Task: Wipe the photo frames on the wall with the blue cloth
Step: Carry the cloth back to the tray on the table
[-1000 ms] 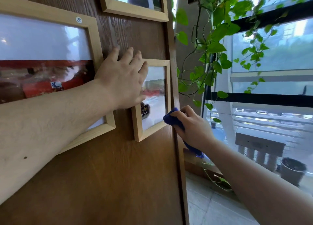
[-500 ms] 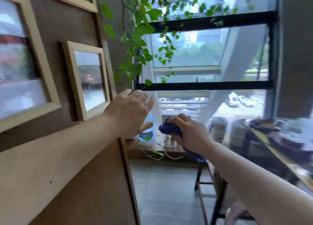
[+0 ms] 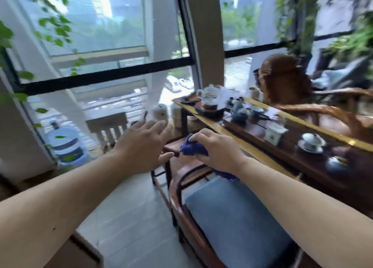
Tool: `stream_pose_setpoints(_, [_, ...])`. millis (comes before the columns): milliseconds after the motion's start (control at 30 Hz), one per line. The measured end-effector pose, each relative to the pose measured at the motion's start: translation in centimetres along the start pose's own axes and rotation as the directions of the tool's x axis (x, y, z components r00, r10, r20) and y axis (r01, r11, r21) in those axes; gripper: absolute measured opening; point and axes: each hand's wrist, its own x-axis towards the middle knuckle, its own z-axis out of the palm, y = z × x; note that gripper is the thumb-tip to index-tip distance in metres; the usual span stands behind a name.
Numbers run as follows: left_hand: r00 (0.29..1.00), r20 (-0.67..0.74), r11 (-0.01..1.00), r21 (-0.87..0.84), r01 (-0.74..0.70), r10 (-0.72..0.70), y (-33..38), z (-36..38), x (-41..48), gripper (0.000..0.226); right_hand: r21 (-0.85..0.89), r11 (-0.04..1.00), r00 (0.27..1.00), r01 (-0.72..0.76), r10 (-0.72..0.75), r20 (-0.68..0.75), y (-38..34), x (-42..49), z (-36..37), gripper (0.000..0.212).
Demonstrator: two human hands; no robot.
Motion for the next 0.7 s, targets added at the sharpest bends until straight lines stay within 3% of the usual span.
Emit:
stream_pose_setpoints(367, [0.953,-0.005,0.943,-0.146,-0.299,0.302,19.4,2.8,10.4,0.084,-0.096,0.942,0.946,-0.323,0.323,-0.015,13.8,-19.0,-3.7,0.041])
stream_pose_setpoints(700, [0.864,-0.002,0.836,-0.248,-0.489,0.504,37.0,5.6,15.8,0.08,-0.139,0.8,0.798,-0.583,0.596,0.083,24.6,-36.0,-4.7,0.038])
